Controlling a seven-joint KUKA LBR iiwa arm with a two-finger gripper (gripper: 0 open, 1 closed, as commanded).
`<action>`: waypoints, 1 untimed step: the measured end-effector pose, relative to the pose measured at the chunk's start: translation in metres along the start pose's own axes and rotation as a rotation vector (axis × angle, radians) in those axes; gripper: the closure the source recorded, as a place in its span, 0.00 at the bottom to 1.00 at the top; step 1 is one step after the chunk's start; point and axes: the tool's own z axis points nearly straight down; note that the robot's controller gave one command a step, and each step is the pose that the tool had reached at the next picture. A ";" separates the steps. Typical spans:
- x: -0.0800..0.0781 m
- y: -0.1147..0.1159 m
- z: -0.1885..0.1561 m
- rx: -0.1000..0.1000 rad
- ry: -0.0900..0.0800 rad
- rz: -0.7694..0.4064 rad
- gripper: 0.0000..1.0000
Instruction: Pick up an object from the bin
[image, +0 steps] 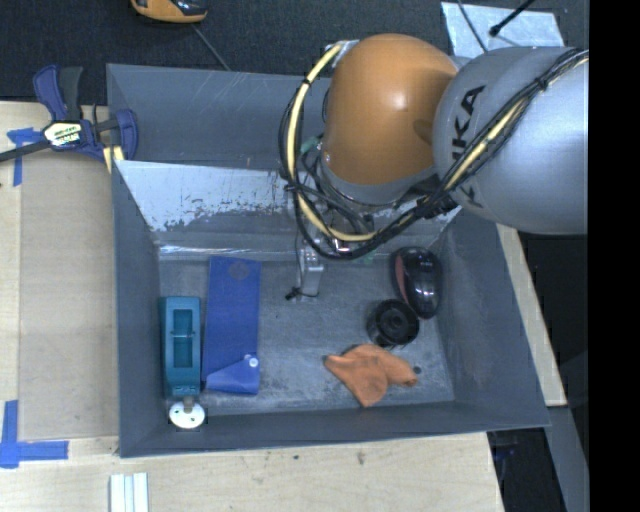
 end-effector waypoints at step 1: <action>-0.001 -0.001 -0.005 -0.001 -0.009 0.002 0.00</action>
Offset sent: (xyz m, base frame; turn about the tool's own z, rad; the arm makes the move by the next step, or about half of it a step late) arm -0.0620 -0.0354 -0.0716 -0.1824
